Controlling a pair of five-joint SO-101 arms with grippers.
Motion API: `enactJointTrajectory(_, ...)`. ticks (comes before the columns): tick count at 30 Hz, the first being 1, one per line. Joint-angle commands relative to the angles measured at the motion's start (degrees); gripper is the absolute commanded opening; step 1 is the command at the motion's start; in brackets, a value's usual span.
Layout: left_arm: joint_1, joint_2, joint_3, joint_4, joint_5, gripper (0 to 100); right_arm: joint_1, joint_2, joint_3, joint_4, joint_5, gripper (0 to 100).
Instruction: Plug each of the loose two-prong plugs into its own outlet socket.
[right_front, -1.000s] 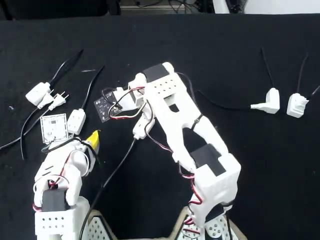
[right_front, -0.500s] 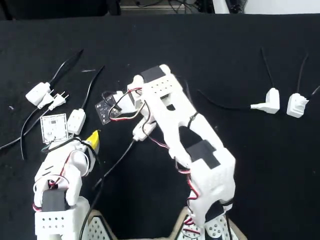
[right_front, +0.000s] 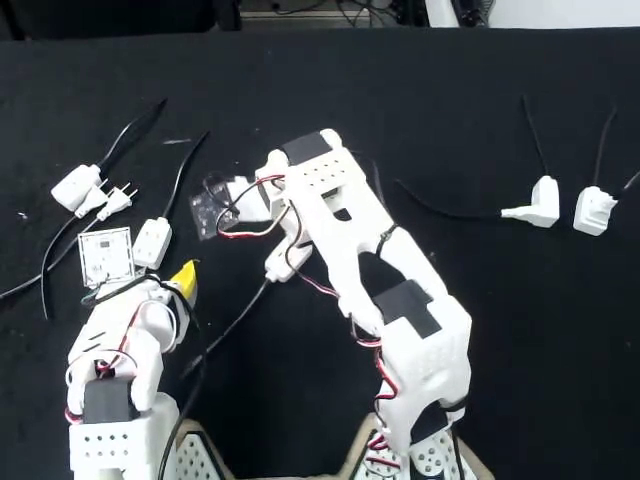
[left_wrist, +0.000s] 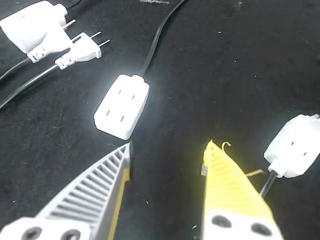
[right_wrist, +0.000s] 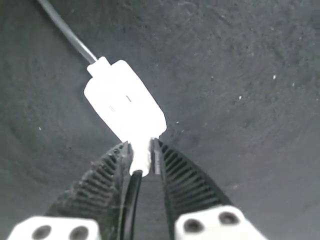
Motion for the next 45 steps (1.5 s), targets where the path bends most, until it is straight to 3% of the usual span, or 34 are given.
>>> enactJointTrajectory(1,-0.4,-0.2,-1.0,-0.9,0.4,23,3.1,-1.2,1.5,1.7,-7.6,1.0)
enactJointTrajectory(12,-0.3,-0.2,-1.0,-0.9,0.4,23,3.9,-16.9,19.3,0.3,-13.0,1.5)
enactJointTrajectory(16,-0.2,-0.2,-1.0,-0.9,0.4,23,3.7,-18.7,21.1,-5.4,-21.8,17.3)
enactJointTrajectory(20,-0.6,-0.2,-1.0,-0.7,0.4,23,2.1,-19.0,21.4,-5.5,-18.8,31.5)
enactJointTrajectory(26,-0.7,-0.2,-1.0,-0.8,0.4,23,-2.3,-19.0,21.5,-2.0,-12.7,31.5)
enactJointTrajectory(38,-9.6,-0.3,-3.3,-0.9,3.7,23,-6.1,-18.6,27.5,-2.4,-12.1,31.6)
enactJointTrajectory(45,-9.5,-0.3,-3.3,-0.9,3.7,23,-4.6,-18.6,33.9,-14.2,-12.1,31.5)
